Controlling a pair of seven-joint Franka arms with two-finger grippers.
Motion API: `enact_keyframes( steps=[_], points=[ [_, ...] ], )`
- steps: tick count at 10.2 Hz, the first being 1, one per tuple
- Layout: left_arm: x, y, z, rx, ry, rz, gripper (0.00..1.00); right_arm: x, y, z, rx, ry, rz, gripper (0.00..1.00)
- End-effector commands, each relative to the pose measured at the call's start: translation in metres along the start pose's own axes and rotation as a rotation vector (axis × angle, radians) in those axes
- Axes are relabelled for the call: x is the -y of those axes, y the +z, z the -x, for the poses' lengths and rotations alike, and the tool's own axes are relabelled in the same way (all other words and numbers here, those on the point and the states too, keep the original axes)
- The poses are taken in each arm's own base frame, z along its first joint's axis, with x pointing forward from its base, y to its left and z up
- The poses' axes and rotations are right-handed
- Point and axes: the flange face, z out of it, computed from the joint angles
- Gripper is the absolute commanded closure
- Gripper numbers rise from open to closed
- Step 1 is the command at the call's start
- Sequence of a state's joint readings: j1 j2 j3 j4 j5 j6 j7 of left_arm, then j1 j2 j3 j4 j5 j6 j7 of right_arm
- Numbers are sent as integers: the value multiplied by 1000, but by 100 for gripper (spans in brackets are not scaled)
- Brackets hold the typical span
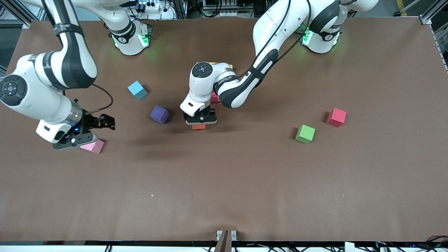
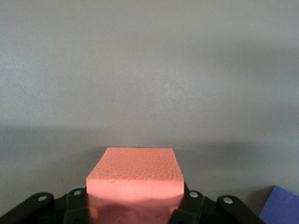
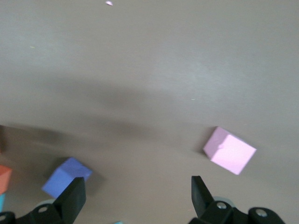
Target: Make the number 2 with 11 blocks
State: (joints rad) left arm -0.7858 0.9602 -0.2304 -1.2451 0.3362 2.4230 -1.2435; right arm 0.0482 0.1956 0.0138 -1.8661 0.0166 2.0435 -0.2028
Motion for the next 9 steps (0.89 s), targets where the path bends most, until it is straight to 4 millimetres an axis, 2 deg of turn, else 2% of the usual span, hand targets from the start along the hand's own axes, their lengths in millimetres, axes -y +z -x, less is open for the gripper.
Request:
enact_keyframes(
  steps=[1,2,4,7,9],
  points=[
    [-4,1,-2,-16,32,11,71,-22,36,12,-35,-110,48,0],
    [-5,1,-1,-15,38,12,71,-38,51,11,-26,-144,48,0],
    [-5,1,0,-17,52,12,71,-58,74,11,-12,-234,58,0],
    [-7,6,4,-18,62,29,67,-104,95,24,1,-381,51,0],
    [-9,7,6,-20,66,37,67,-109,119,24,24,-507,33,0]
  ],
)
